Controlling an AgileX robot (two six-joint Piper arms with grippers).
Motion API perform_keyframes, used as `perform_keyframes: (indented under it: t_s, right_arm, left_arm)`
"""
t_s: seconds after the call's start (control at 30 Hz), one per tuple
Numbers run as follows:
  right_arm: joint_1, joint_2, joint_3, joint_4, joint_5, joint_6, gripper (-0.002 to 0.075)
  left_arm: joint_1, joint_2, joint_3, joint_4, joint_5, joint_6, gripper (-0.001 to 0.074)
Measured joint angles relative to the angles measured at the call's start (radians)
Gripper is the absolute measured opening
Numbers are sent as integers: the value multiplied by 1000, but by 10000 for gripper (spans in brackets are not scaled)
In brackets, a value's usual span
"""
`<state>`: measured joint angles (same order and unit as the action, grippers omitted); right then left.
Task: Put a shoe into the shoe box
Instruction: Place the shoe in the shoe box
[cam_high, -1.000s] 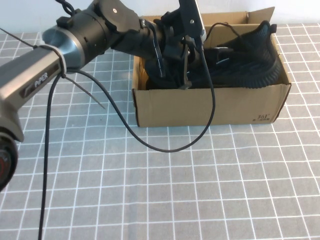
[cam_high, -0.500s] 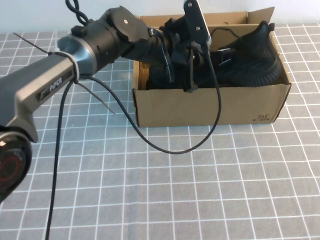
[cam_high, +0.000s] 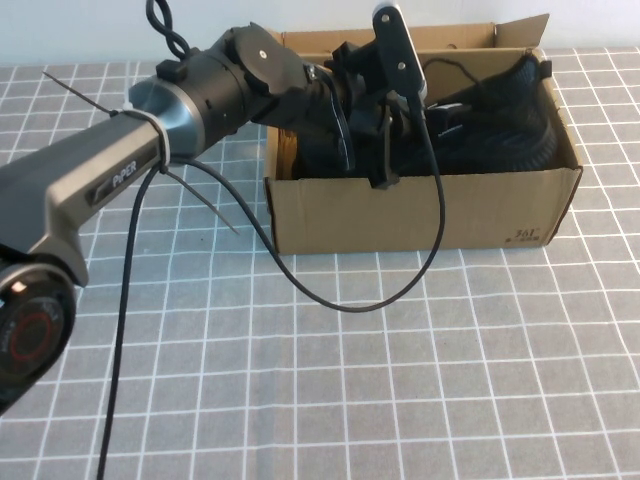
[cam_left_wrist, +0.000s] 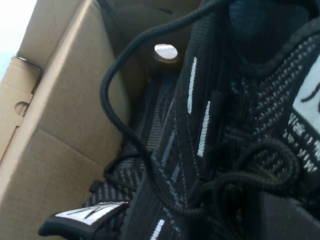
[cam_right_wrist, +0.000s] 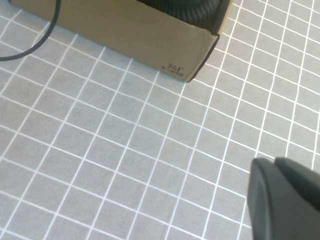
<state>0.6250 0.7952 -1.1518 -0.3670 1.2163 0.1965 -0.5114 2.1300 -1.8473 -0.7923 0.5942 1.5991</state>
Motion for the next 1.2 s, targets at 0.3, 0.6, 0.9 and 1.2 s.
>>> perform_keyframes:
  t_s: [0.3, 0.6, 0.9, 1.2]
  right_arm:
    - [0, 0, 61, 0, -32, -14, -16]
    - [0, 0, 130, 6, -89, -19, -16]
    - [0, 0, 130, 6, -96, -21, -16]
    - [0, 0, 130, 6, -105, -21, -16]
  left_arm:
    - [-4, 43, 0, 4, 22, -2, 21]
    - [-4, 56, -2, 7, 32, -60, 21]
    - [-4, 56, -97, 120, 167, -262, 21]
    - [-4, 87, -111, 179, 188, -303, 21]
